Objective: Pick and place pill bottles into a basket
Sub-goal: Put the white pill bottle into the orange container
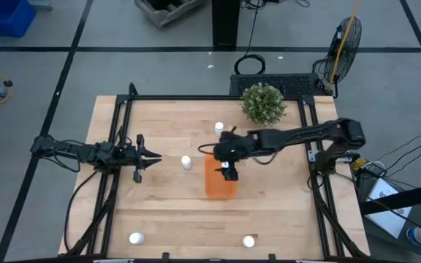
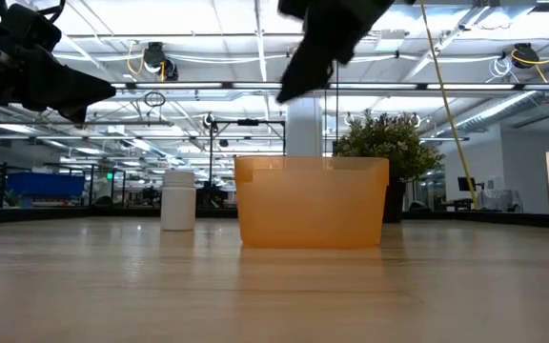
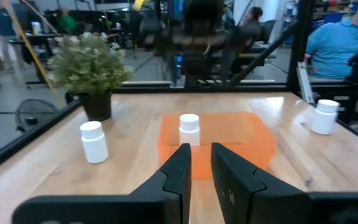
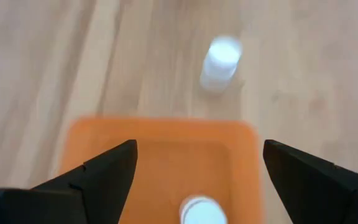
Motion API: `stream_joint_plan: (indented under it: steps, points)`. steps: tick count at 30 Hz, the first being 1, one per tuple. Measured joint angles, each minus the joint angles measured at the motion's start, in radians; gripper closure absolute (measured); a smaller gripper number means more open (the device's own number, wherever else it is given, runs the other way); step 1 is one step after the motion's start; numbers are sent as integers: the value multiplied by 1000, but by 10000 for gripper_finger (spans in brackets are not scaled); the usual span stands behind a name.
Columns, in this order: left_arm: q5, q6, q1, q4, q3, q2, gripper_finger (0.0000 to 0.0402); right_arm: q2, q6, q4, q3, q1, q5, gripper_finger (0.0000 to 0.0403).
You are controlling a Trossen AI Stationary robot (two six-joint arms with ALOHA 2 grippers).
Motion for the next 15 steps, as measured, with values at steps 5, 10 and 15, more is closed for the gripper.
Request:
stream_joint_plan:
  steps: [5,10,15]
  points:
    - [-236,-53,0,38,0,1,334,-172,7,141,-49,9,20,65]
    - [-220,-53,0,33,0,2,334,-402,43,406,-269,-6,19,65]
    - [-192,-50,0,37,0,2,334,-661,117,537,-555,-57,56,65]
